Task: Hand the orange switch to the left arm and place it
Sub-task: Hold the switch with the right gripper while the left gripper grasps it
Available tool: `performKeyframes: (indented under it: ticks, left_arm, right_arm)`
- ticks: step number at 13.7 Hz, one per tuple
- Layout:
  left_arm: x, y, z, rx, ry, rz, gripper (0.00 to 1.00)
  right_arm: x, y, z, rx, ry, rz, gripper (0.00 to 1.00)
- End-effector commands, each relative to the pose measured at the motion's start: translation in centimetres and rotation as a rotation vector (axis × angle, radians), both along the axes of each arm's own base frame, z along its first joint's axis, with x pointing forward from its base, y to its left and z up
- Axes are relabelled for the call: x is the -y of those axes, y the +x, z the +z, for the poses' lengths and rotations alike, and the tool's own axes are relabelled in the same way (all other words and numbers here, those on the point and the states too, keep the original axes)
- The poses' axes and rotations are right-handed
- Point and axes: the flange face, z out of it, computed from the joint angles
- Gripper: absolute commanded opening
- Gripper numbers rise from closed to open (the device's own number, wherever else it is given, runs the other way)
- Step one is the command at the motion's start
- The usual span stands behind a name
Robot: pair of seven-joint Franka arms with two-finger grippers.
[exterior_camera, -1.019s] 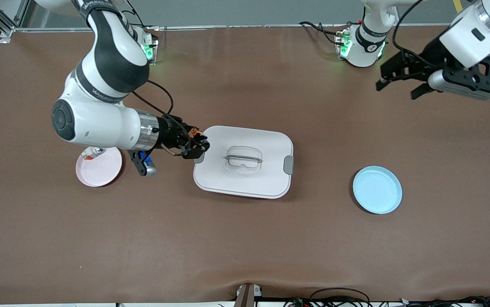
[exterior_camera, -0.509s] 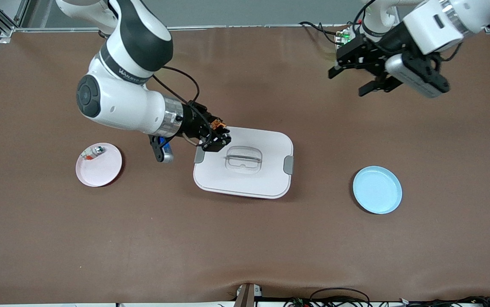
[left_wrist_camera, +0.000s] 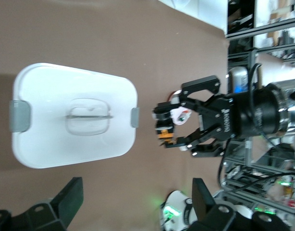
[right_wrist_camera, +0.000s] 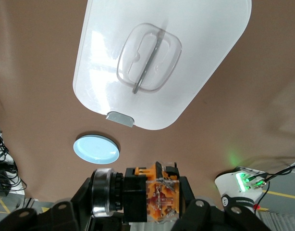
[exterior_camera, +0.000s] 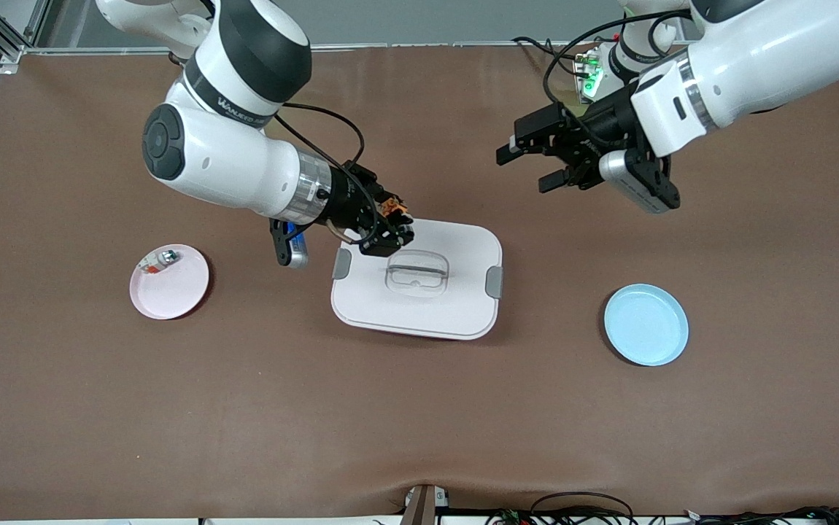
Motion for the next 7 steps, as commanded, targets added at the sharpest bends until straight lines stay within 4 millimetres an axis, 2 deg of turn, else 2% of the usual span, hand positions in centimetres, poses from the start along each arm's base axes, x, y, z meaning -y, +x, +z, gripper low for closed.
performKeyframes:
  ticks: [1, 3, 7]
  left_arm:
    - [1.4, 0.2, -1.3, -0.007, -0.047, 0.021, 0.91]
    - [2.6, 1.0, -2.8, -0.005, -0.066, 0.044, 0.83]
    - [4.7, 2.3, -6.4, -0.003, -0.092, 0.111, 0.79]
  right_arm:
    - [-1.6, 0.4, 0.0, -0.015, 0.022, -0.057, 0.00]
    - [-2.0, 0.9, -0.1, -0.028, 0.028, -0.108, 0.00]
    - [-2.5, 1.7, 0.2, -0.046, 0.035, -0.157, 0.00]
